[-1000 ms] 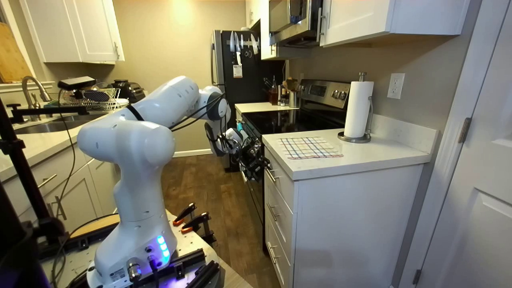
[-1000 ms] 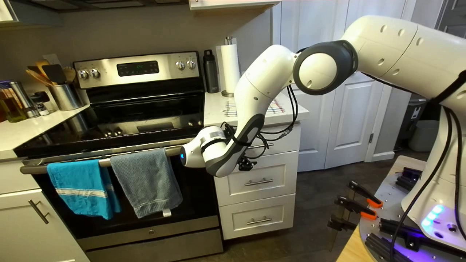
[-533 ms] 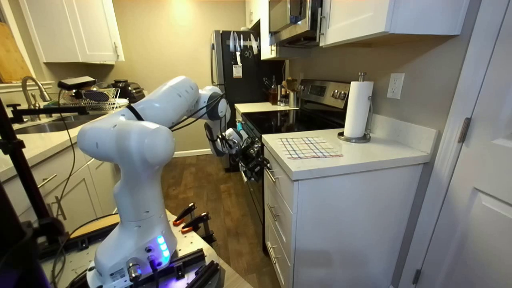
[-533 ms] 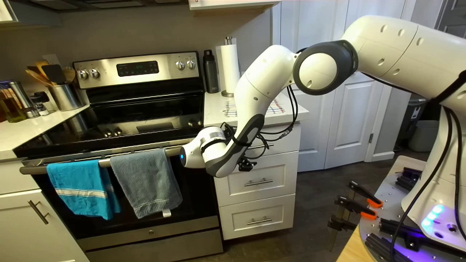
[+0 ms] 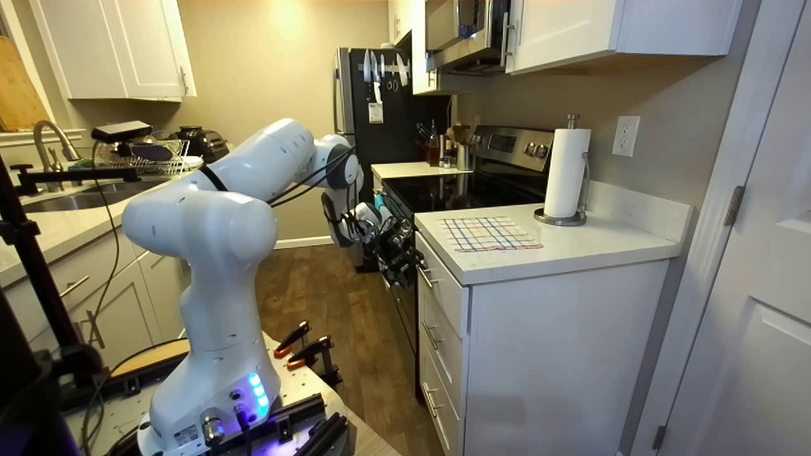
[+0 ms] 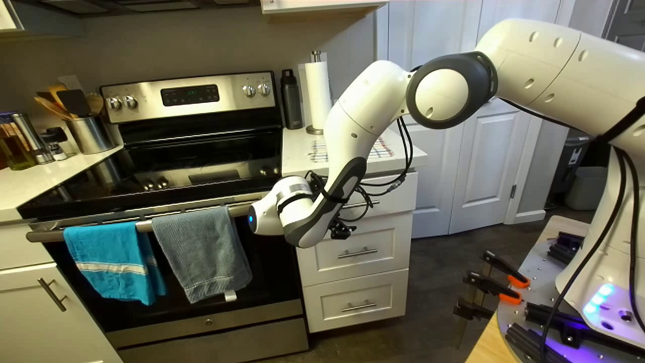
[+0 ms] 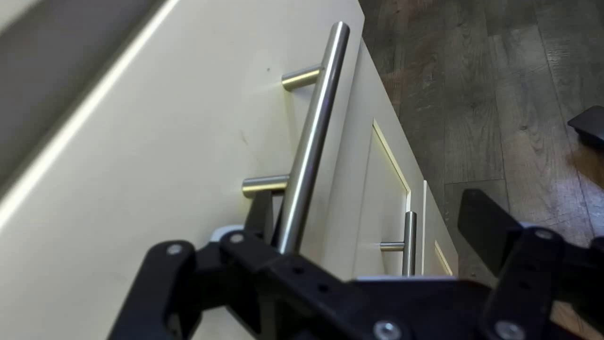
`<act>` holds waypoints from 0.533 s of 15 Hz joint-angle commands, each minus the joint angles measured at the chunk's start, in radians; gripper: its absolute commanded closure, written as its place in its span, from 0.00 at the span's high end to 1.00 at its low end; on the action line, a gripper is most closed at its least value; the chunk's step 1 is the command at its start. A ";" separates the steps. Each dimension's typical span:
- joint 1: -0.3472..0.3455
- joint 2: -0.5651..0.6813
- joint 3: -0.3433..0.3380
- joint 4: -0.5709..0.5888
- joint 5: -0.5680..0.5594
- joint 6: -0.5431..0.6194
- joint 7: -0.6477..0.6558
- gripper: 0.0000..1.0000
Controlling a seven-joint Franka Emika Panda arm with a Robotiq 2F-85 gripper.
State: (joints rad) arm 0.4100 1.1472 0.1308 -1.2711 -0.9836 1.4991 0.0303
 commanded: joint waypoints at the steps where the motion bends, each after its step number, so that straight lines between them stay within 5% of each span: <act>1: 0.026 -0.044 0.061 -0.110 0.096 -0.032 0.040 1.00; 8: 0.047 -0.060 0.104 -0.146 0.163 -0.091 0.018 1.00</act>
State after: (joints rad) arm 0.4294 1.1211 0.1721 -1.3160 -0.9276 1.4419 0.0303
